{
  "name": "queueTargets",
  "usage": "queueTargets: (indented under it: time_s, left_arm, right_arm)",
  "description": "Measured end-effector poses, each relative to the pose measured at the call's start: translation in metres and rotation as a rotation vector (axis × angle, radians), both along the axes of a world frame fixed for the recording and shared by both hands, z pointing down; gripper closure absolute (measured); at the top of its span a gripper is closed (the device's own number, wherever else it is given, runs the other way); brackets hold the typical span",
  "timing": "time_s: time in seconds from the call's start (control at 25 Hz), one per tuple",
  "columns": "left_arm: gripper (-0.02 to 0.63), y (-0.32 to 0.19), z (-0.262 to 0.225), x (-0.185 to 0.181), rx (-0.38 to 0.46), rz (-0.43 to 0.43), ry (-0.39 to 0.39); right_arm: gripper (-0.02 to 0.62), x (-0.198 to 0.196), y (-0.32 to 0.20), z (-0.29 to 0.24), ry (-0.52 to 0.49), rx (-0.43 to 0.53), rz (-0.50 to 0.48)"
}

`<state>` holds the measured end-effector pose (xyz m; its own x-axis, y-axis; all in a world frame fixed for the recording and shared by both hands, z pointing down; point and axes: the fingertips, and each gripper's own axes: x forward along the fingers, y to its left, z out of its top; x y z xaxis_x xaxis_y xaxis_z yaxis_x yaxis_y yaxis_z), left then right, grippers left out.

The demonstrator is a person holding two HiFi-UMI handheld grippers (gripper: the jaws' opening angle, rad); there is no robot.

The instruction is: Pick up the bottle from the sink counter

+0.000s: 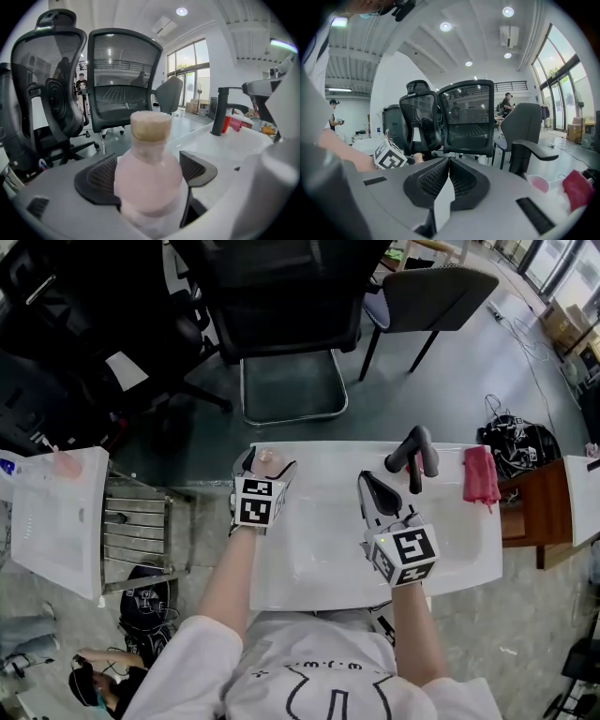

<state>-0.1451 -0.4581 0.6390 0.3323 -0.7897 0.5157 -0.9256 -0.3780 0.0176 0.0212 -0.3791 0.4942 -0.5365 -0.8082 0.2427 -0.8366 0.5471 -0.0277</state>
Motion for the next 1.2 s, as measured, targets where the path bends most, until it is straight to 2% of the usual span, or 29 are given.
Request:
queueTargets:
  time_s: [0.36, 0.64, 0.92, 1.2]
  left_arm:
    - [0.192, -0.007, 0.021, 0.000, -0.132, 0.003, -0.021]
    - [0.196, -0.007, 0.021, 0.002, -0.129, 0.004, -0.022]
    - [0.198, -0.003, 0.019, -0.001, -0.134, 0.045, -0.027]
    - [0.198, 0.003, -0.003, -0.002, -0.091, 0.070, -0.006]
  right_arm:
    - [0.566, 0.000, -0.003, 0.004, -0.012, -0.007, 0.013]
    - [0.566, 0.004, -0.001, 0.008, -0.028, -0.023, 0.036]
    - [0.566, -0.010, 0.003, 0.003, -0.019, -0.021, 0.023]
    - [0.566, -0.010, 0.005, -0.009, -0.012, 0.003, 0.057]
